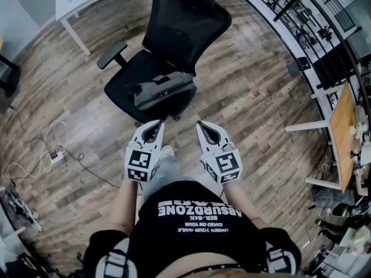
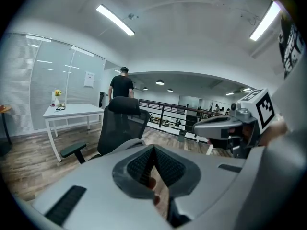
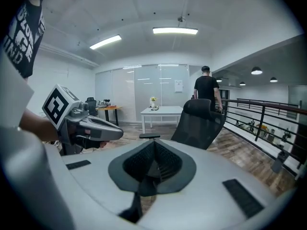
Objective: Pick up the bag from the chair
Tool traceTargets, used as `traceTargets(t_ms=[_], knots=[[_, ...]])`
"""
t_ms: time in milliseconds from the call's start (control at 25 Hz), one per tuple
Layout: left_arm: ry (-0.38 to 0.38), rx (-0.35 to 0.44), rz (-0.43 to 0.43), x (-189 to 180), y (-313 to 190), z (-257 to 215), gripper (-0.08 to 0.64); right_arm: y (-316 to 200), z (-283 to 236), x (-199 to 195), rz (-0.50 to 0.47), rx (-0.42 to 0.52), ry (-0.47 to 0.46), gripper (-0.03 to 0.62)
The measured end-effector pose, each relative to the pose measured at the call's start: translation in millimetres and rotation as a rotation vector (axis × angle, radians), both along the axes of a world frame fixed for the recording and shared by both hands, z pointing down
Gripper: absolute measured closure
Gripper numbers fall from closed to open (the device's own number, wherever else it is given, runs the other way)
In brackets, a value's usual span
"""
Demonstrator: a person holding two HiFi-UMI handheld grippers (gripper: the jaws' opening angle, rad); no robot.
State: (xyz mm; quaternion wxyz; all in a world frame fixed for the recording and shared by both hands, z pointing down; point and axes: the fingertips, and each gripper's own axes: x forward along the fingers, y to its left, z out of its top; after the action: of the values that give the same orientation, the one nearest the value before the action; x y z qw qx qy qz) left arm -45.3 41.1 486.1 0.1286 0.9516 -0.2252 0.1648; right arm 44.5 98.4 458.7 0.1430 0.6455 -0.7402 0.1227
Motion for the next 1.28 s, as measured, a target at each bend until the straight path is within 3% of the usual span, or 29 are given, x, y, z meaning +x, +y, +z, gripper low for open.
traceTargets(t_ms=[320, 560, 840, 1000, 1280], knots=[[-0.034, -0.013, -0.012, 30, -49, 13, 0.545, -48, 17, 16, -0.055, -0.043, -0.021, 0.577], [-0.073, -0.023, -0.021, 37, -55, 22, 0.545, -68, 27, 26, -0.07, -0.052, -0.039, 0.577], [-0.122, -0.067, -0.098, 40, -74, 40, 0.543, -96, 45, 51, -0.157, -0.123, -0.028, 0.577], [-0.172, -0.055, -0.134, 40, -87, 42, 0.543, -107, 50, 65, -0.212, -0.157, -0.012, 0.577], [-0.172, -0.001, -0.212, 27, -112, 40, 0.541, -132, 59, 81, -0.265, -0.157, -0.022, 0.574]])
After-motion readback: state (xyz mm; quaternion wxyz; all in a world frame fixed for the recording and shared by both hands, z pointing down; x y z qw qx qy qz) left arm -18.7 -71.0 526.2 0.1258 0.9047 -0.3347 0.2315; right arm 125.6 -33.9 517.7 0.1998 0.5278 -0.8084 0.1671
